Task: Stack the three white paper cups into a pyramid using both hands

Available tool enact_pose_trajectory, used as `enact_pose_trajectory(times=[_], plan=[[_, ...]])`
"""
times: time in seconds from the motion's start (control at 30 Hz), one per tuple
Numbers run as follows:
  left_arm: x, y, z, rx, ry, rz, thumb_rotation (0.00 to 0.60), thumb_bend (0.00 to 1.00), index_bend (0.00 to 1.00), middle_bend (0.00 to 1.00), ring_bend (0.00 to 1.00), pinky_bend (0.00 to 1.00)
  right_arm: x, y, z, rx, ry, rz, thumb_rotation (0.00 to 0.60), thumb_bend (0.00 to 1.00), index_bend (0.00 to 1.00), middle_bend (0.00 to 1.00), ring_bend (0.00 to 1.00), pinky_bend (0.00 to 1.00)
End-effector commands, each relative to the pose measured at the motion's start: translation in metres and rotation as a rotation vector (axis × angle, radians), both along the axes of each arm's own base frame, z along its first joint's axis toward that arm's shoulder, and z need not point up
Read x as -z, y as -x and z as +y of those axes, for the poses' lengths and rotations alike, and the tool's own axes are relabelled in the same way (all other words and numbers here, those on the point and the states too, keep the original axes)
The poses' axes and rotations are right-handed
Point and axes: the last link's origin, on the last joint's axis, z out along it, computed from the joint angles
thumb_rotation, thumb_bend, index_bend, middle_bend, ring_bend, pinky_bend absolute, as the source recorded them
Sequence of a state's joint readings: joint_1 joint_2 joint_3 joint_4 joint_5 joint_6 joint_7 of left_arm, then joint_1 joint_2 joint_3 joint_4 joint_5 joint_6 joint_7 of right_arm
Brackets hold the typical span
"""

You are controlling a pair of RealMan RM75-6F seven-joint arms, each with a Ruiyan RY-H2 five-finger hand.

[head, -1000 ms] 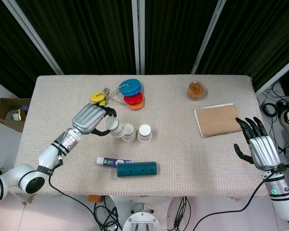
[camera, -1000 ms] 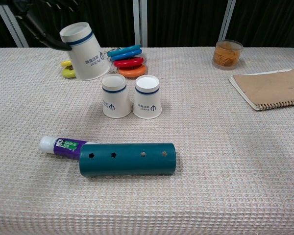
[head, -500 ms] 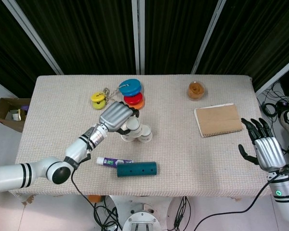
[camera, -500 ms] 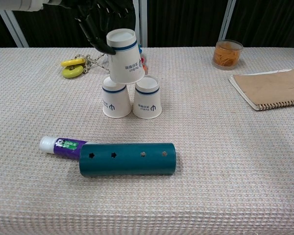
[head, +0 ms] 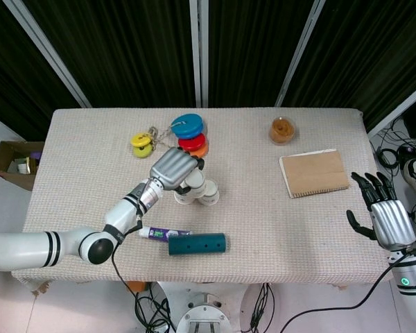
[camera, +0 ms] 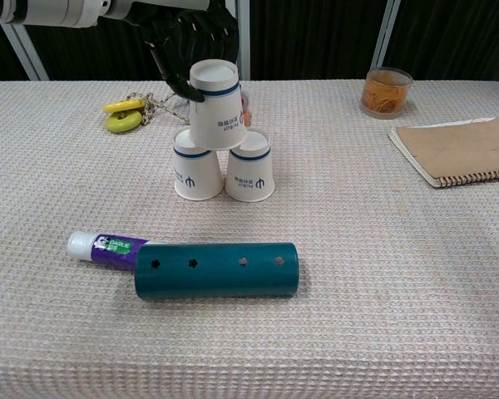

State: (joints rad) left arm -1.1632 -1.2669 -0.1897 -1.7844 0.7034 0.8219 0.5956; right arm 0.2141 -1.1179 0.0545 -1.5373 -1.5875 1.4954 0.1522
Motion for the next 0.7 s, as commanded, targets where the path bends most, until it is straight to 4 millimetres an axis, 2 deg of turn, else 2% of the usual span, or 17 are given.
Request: enact_pose_trajectory(times=[0.03,0.43,0.7], plan=[[0.0008,-0.0001,0.0002,0.001,-0.014,0.015,0.6,0.38,0.45,0.42,0.41,0.36,0.0002,0.0004,0.0001,0.0,-0.001,-0.001,0.6,0.35,0.0,0.18,0.05,0.06],[0.004,-0.0055,0.0026,-0.024,0.009,-0.001,0.6,0.38,0.43,0.4,0.4,0.36,0.0,0.0027,-0.0003,0.005,0.0,-0.009,0.6,0.35,0.0,0.18,0.05,0.06],[0.0062,-0.0055,0.0031,-0.031,0.015,0.002,0.6,0.34,0.39,0.38,0.39,0.35,-0.0001,0.0047,-0.0005,0.008,0.001,-0.011,0.6,0.35,0.0,0.18,0.05,0.06]])
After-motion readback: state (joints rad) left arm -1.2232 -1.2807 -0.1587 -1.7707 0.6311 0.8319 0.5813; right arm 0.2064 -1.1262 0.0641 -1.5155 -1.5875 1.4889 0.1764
